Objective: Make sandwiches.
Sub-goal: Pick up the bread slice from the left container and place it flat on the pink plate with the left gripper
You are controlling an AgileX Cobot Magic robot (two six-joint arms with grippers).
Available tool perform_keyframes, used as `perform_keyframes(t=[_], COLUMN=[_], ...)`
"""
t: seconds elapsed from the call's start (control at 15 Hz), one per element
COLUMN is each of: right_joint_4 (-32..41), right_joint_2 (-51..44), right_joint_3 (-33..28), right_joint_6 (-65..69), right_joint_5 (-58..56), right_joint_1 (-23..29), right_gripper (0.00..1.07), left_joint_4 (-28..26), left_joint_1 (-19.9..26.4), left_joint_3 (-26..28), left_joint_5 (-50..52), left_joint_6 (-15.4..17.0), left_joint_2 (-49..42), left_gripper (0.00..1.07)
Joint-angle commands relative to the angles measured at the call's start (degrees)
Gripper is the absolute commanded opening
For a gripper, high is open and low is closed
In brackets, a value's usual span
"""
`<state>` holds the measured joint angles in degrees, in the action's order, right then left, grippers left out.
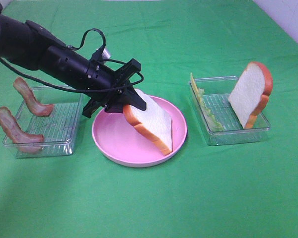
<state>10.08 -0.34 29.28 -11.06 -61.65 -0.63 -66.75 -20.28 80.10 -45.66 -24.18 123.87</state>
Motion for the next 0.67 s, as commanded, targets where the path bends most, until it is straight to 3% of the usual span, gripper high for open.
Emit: perform_keyframes(t=[0.07,0.13,0.2,0.27,0.33,0.4,0.47,0.53,0.67], right_joint_4=[-0.34,-0.34,-0.34,-0.34,-0.34,-0.34,-0.34,-0.34,-0.34], right_joint_2=[-0.17,-0.17,-0.17,-0.17,-0.17,-0.17,-0.17,-0.17,-0.17], right_joint_3=[-0.23,-0.23,-0.23,-0.23,-0.23,-0.23,-0.23,-0.23,-0.23], right_joint_6=[-0.4,-0.4,-0.4,-0.4,-0.4,-0.4,-0.4,-0.4,-0.4], right_joint_5=[0.52,0.52,0.52,0.52,0.52,0.52,0.52,0.52,0.52], right_joint_1=[-0.34,-0.34,-0.34,-0.34,-0.34,-0.34,-0.34,-0.34,-0.34], right_gripper=[0.74,0.74,0.74,0.74,0.74,0.74,0.74,0.74,0.74], left_joint_4=[-0.34,-0.29,-0.29,-0.29,-0.29,0.0,0.74,7.96,16.16], left_joint_1=[-0.34,-0.34,-0.34,-0.34,-0.34,-0.34,-0.34,-0.34,-0.34], left_joint_3=[-0.34,-0.34,-0.34,-0.34,-0.34,-0.23,0.0,2.06,4.7], left_joint_5=[-0.11,-0.11,-0.06,-0.06,-0.06,-0.23,-0.23,-0.86,-1.6], left_joint_6=[0.57,0.57,0.57,0.4,0.4,-1.2,-2.98,-2.18,4.13], left_joint_2=[-0.06,-0.06,-0.06,-0.06,-0.06,-0.06,-0.17,-0.17,-0.23], left_gripper=[0.08,0.13,0.27,0.6,0.6,0.7,0.71,0.71,0.71])
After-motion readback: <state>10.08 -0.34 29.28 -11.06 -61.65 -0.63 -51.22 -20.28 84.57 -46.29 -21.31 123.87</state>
